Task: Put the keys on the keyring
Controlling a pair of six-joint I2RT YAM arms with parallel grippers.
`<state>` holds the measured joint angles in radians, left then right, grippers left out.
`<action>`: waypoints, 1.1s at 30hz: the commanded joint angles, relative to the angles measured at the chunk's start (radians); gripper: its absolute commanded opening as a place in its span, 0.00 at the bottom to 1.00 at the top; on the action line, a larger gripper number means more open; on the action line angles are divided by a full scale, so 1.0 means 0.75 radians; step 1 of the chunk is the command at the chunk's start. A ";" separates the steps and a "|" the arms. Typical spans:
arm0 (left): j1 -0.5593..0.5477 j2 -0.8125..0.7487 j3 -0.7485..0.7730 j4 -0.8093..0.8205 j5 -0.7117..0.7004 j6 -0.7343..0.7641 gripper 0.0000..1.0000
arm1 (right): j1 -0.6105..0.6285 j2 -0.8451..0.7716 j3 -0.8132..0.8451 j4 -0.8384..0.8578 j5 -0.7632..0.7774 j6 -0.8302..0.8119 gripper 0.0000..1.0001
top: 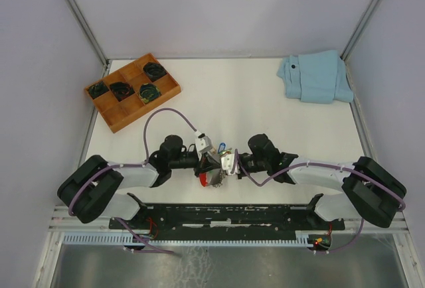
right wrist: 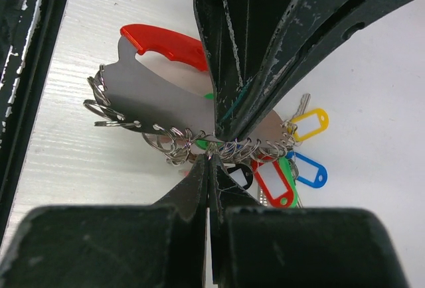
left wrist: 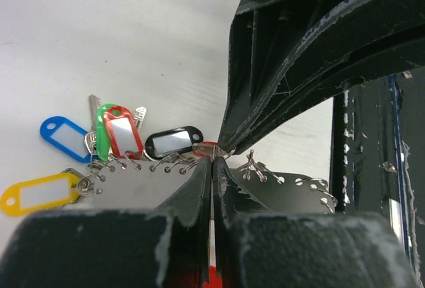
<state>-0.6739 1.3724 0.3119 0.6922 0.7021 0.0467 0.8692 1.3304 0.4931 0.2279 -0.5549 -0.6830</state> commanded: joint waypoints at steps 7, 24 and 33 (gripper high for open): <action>0.011 -0.075 -0.045 0.285 -0.154 -0.132 0.03 | 0.017 -0.152 -0.030 -0.044 0.128 0.007 0.01; 0.012 -0.066 -0.023 0.200 0.017 -0.012 0.33 | 0.016 -0.250 0.189 -0.411 0.143 -0.143 0.01; 0.011 0.059 0.059 0.181 0.197 0.092 0.39 | 0.017 -0.221 0.295 -0.566 0.083 -0.218 0.01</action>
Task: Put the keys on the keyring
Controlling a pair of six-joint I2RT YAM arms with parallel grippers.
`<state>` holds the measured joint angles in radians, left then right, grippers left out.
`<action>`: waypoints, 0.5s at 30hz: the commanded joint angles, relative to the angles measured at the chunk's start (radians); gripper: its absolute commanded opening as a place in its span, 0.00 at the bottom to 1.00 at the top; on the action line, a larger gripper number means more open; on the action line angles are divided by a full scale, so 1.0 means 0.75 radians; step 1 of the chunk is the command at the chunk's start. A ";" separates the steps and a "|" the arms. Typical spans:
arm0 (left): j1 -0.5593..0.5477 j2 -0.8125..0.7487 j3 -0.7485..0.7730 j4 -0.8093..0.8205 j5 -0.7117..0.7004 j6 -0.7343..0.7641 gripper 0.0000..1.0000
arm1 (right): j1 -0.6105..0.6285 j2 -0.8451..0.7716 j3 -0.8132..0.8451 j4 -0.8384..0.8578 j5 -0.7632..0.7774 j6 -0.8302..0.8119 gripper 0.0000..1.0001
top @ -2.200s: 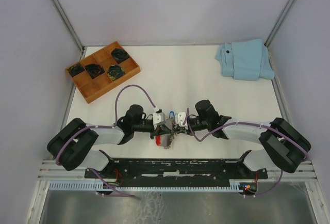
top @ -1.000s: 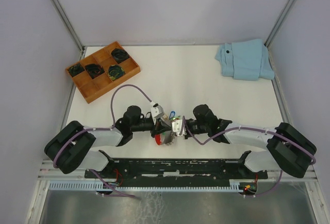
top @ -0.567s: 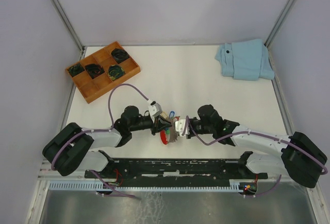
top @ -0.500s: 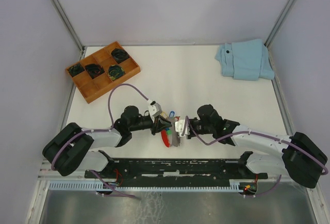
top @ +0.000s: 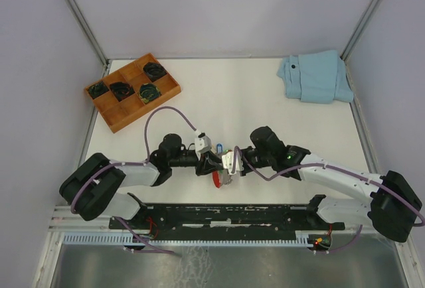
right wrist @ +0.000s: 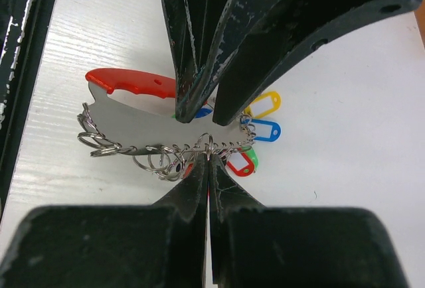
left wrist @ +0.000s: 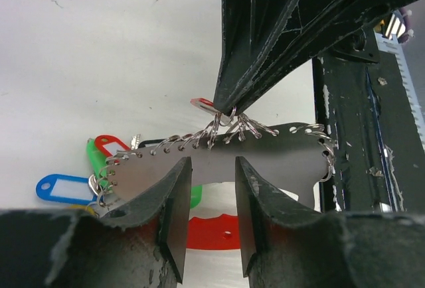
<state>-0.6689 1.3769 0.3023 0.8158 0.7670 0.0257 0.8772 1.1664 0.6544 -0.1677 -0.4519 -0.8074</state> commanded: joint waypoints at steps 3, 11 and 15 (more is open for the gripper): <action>0.002 0.101 0.096 0.003 0.138 0.164 0.46 | 0.006 0.001 0.090 -0.051 -0.071 -0.058 0.01; 0.001 0.130 0.103 0.076 0.150 0.188 0.44 | 0.006 0.018 0.098 -0.055 -0.095 -0.060 0.01; -0.012 0.147 0.130 0.079 0.189 0.188 0.41 | 0.005 0.025 0.099 -0.047 -0.100 -0.057 0.01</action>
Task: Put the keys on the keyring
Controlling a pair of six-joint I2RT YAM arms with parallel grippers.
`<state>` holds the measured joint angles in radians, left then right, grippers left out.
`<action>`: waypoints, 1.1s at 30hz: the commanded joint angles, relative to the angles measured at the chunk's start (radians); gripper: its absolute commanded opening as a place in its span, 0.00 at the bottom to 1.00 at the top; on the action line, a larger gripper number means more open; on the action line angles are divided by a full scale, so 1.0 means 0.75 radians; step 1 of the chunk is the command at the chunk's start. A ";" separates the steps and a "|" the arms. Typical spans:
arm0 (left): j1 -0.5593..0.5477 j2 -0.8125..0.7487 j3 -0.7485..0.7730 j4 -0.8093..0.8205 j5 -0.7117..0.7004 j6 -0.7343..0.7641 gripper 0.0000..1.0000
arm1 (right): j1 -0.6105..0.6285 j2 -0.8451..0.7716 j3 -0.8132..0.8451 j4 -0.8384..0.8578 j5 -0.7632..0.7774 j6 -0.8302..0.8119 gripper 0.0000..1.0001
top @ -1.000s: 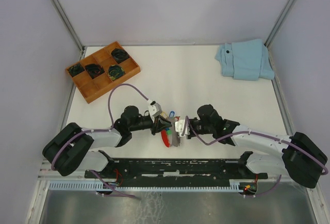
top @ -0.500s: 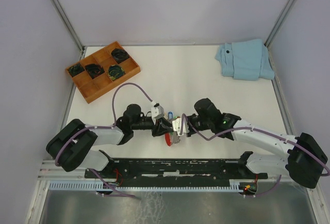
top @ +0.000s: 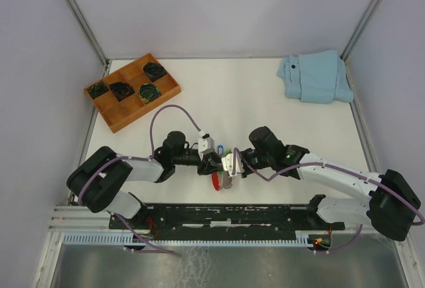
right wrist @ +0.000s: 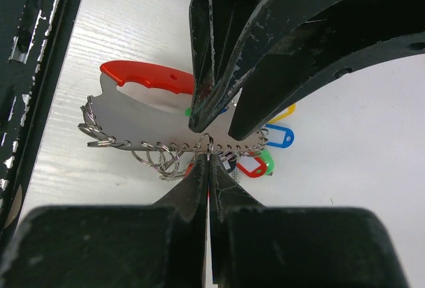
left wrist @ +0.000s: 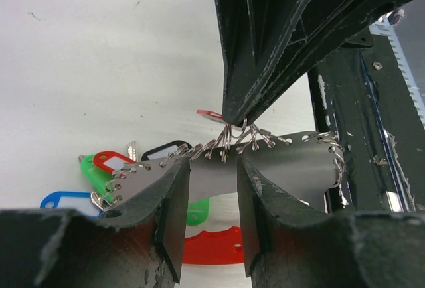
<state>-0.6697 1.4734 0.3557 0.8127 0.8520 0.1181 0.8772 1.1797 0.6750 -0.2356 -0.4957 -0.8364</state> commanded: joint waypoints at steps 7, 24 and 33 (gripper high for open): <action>-0.038 0.046 0.084 0.052 0.087 0.089 0.32 | 0.006 0.025 0.078 0.055 -0.060 -0.012 0.01; -0.047 -0.045 0.071 -0.118 -0.069 0.162 0.03 | 0.006 -0.159 -0.089 0.119 0.119 0.088 0.01; -0.003 -0.120 -0.016 0.118 -0.047 0.010 0.03 | 0.006 -0.150 -0.190 0.217 0.109 0.173 0.01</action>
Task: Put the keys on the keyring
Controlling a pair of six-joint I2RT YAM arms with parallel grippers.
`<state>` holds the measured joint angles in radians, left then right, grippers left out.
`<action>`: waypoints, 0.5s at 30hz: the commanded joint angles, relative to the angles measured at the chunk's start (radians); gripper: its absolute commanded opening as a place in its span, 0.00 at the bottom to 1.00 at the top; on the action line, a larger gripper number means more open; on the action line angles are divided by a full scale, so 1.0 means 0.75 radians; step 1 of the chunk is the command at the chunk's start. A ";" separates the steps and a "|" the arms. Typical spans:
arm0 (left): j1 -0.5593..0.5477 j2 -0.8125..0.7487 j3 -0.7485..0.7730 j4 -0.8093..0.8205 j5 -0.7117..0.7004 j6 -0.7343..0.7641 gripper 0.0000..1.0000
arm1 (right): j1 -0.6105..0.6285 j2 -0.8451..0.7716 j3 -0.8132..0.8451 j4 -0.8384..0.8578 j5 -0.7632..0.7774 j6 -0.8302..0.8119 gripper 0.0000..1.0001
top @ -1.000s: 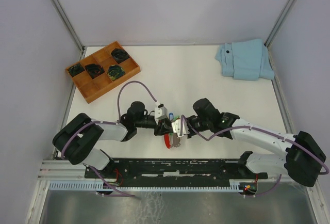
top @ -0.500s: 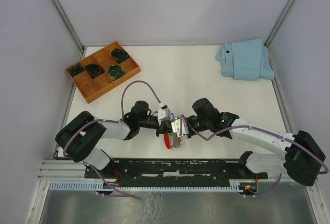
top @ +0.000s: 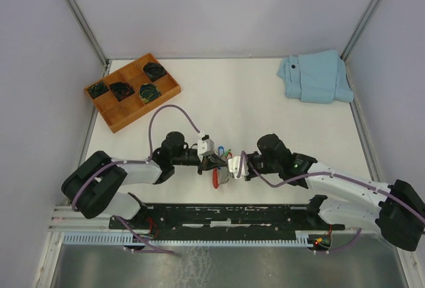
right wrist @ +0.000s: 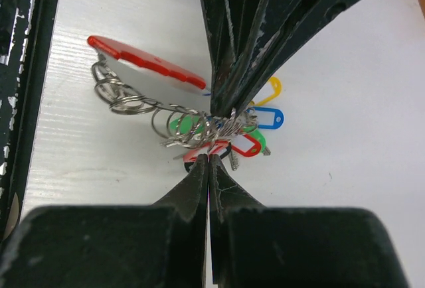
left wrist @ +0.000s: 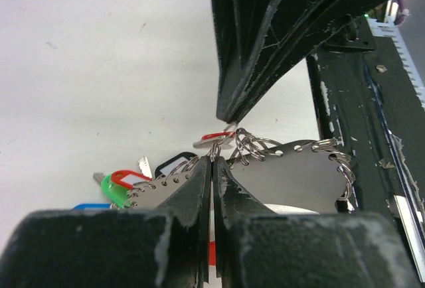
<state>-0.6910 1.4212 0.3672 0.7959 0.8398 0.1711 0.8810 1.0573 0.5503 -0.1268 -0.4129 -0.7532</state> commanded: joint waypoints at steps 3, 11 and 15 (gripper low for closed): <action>0.025 -0.061 -0.049 0.190 -0.051 -0.091 0.03 | 0.001 0.062 -0.024 0.138 -0.054 0.085 0.01; 0.026 -0.044 -0.057 0.204 -0.058 -0.111 0.03 | 0.010 0.107 -0.038 0.294 0.007 0.168 0.01; 0.026 -0.065 -0.048 0.119 -0.077 -0.060 0.03 | 0.010 -0.034 -0.083 0.278 0.135 0.219 0.09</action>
<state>-0.6743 1.4044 0.3237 0.8669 0.8009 0.1280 0.8822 1.1332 0.5098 0.0216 -0.4000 -0.6495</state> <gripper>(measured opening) 0.043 0.045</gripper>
